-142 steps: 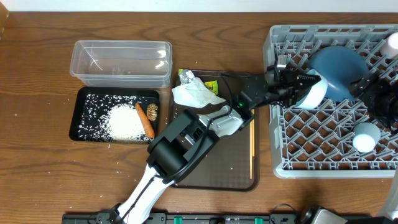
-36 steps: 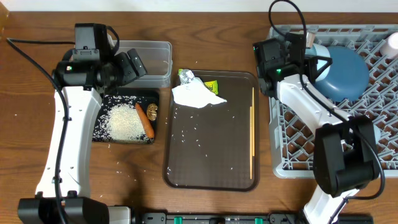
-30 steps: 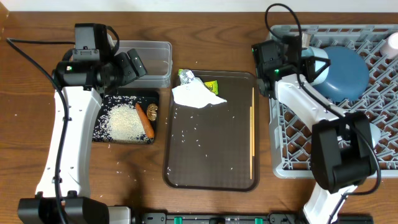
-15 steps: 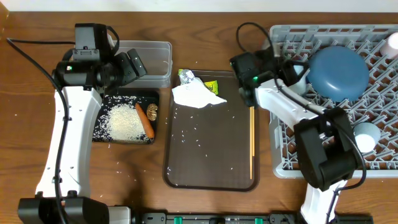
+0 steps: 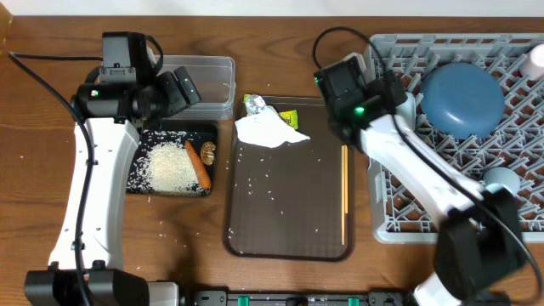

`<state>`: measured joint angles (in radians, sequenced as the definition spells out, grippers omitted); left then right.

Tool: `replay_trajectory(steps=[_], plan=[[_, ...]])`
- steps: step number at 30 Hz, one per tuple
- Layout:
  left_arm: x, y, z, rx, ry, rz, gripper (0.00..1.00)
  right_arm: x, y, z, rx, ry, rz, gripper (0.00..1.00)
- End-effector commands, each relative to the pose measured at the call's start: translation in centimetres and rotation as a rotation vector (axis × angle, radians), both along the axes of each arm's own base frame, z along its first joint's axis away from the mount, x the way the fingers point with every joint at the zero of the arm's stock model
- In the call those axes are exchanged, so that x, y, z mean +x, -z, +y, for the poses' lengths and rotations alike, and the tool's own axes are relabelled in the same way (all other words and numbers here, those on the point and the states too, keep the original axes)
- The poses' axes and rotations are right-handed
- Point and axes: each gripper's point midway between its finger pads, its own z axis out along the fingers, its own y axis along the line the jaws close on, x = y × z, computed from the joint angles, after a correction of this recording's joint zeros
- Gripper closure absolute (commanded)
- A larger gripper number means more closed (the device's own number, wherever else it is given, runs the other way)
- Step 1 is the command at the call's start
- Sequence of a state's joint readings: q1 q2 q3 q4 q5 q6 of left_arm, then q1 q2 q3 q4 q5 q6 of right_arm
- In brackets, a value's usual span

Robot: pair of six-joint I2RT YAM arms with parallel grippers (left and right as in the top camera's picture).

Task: Sort waste into correct bins and load items into the dishwasher rack
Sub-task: 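Move the right gripper to the chopsticks on the brown tray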

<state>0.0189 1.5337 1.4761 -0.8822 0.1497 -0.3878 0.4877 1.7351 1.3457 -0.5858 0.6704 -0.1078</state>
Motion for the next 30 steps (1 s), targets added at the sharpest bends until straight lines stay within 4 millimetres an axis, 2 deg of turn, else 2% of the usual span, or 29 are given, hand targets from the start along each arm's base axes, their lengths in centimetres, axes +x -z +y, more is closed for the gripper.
replay_trajectory(steps=[1, 2, 5, 7, 11, 15, 19, 22, 24, 26, 30], plan=[[-0.1, -0.2, 0.4, 0.018, 0.001, -0.006, 0.02, -2.0, -0.1, 7.7, 0.461, -0.198, 0.117, 0.08], [-0.1, -0.2, 0.4, 0.018, 0.001, -0.006, 0.02, -2.8, 0.1, 9.5, 0.565, -0.234, 0.168, 0.10], [-0.1, -0.2, 0.4, 0.018, 0.001, -0.006, 0.02, -4.3, 1.4, 12.7, 0.736, -0.275, 0.287, 0.16], [-0.1, -0.2, 0.4, 0.018, 0.001, -0.006, 0.02, -4.7, 2.8, 13.6, 0.768, -0.264, 0.336, 0.21], [-0.1, -0.2, 0.4, 0.018, 0.001, -0.006, 0.02, -4.4, 5.7, 13.1, 0.742, -0.185, 0.379, 0.24], [-0.1, -0.2, 0.4, 0.018, 0.001, -0.006, 0.02, -4.3, 6.5, 12.0, 0.771, -0.086, 0.399, 0.29], [-0.1, -0.2, 0.3, 0.015, 0.002, -0.005, 0.02, -6.1, 7.9, 10.2, 0.772, 0.057, 0.484, 0.36], [-0.1, -0.2, 0.3, 0.014, 0.003, -0.005, 0.02, -8.2, 9.0, 9.4, 0.721, 0.104, 0.563, 0.44], [-0.1, -0.2, 0.3, 0.014, 0.003, -0.005, 0.02, -9.1, 9.8, 8.1, 0.661, 0.186, 0.570, 0.48], [-0.1, -0.2, 0.3, 0.014, 0.003, -0.005, 0.02, -9.3, 10.4, 7.0, 0.612, 0.228, 0.553, 0.48], [-0.1, -0.2, 0.3, 0.014, 0.003, -0.005, 0.02, -9.8, 11.1, 6.6, 0.597, 0.245, 0.562, 0.48]])
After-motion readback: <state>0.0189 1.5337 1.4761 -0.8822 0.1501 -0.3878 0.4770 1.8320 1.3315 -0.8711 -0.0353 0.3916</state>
